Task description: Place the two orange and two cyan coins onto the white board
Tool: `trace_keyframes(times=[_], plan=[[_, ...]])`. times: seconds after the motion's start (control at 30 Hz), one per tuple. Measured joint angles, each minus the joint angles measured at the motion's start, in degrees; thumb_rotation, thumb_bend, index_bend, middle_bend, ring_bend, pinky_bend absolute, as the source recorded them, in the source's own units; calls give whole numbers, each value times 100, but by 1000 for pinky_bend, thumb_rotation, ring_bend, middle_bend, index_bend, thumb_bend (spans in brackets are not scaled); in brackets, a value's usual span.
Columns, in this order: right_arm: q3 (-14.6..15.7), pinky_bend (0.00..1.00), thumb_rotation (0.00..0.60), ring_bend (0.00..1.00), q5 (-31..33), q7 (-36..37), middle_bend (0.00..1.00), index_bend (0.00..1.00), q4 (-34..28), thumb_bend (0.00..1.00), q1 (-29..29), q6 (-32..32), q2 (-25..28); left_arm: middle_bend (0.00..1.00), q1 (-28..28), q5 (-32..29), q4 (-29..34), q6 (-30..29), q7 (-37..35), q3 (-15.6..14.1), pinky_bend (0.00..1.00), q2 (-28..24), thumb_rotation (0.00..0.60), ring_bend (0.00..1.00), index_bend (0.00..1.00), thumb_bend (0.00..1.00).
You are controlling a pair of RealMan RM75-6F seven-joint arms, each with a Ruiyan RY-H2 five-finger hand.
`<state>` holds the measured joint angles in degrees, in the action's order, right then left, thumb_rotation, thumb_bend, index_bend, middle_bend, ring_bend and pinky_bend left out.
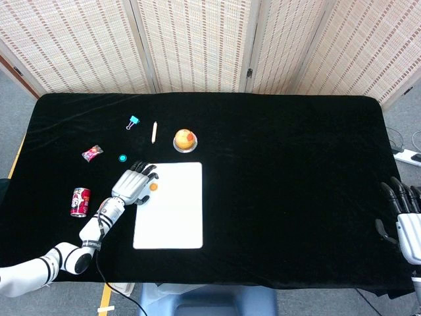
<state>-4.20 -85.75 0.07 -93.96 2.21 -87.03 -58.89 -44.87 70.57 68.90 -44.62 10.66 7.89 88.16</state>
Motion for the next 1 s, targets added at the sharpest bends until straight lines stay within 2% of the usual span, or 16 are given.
trace_keyframes(times=[0.27, 0.53, 1.0], plan=[[3, 0, 600, 0, -47, -16, 0, 0, -20, 468, 39, 35, -16, 134, 298, 256, 299, -426, -144, -202, 0, -400, 600, 0, 439, 392], [15, 0, 600, 0, -93, -44, 0, 0, -52, 468, 49, 28, -22, 134, 583, 426, 321, -636, -159, -492, 0, -501, 600, 0, 444, 392], [39, 0, 600, 0, -126, -133, 0, 0, -148, 468, 2, -54, 2, 134, 710, 410, -226, -573, -344, -554, 0, -293, 600, 0, 444, 394]])
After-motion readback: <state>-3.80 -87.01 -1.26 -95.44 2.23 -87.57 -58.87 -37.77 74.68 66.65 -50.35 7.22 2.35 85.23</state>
